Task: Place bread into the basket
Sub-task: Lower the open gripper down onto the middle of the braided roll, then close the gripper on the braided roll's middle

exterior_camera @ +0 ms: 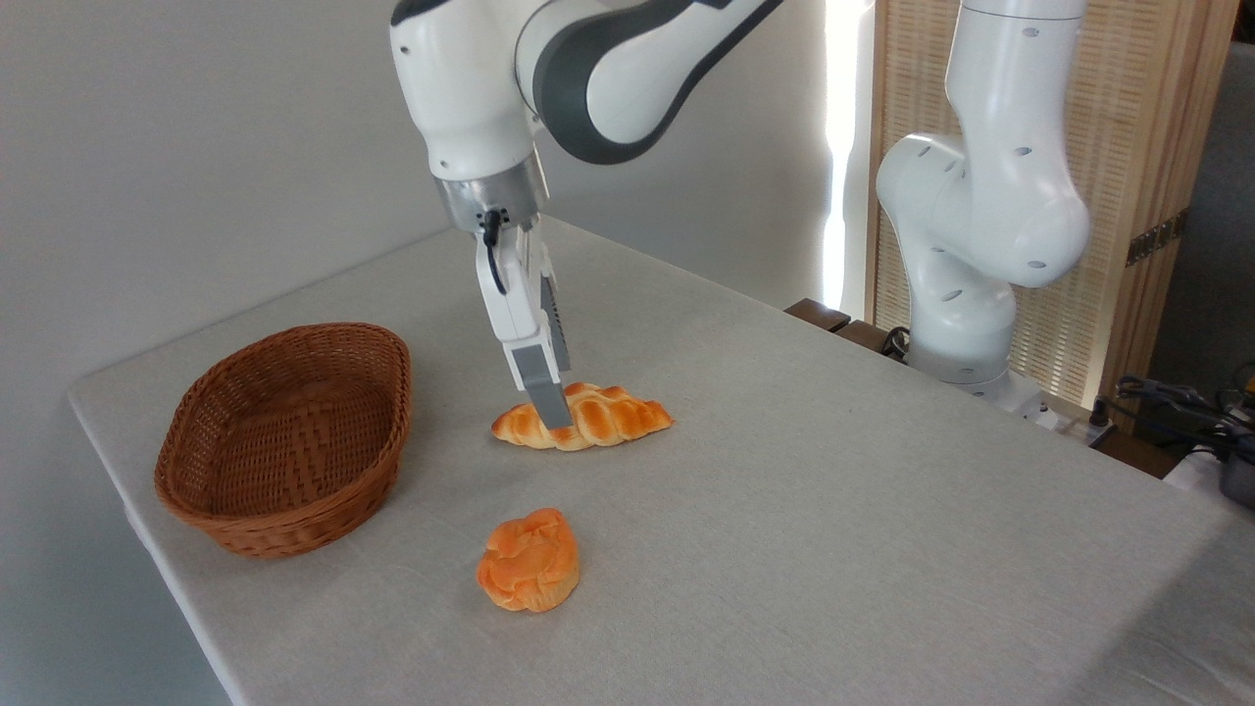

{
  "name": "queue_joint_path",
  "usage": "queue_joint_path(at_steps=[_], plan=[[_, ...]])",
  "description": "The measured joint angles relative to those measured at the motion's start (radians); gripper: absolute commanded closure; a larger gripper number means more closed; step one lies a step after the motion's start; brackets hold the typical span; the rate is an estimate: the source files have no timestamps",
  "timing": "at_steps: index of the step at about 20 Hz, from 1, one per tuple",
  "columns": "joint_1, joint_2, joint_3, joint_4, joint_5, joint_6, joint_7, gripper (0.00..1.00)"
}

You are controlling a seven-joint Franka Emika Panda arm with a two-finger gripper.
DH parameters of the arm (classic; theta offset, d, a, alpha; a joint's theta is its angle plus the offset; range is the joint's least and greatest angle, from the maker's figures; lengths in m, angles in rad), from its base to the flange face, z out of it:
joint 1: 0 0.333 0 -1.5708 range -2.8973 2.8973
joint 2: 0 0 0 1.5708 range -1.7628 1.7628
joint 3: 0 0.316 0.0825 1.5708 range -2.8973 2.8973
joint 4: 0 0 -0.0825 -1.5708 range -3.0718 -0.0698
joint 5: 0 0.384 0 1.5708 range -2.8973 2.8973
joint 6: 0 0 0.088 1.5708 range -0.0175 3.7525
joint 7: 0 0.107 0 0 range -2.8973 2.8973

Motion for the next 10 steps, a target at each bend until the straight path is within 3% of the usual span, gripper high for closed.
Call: queue_joint_path(at_steps=[5,10], plan=[[-0.04,0.0,0.0,-0.043,0.0,0.001,0.01,0.0],[-0.043,0.0,0.0,-0.056,0.0,0.002,0.01,0.0]])
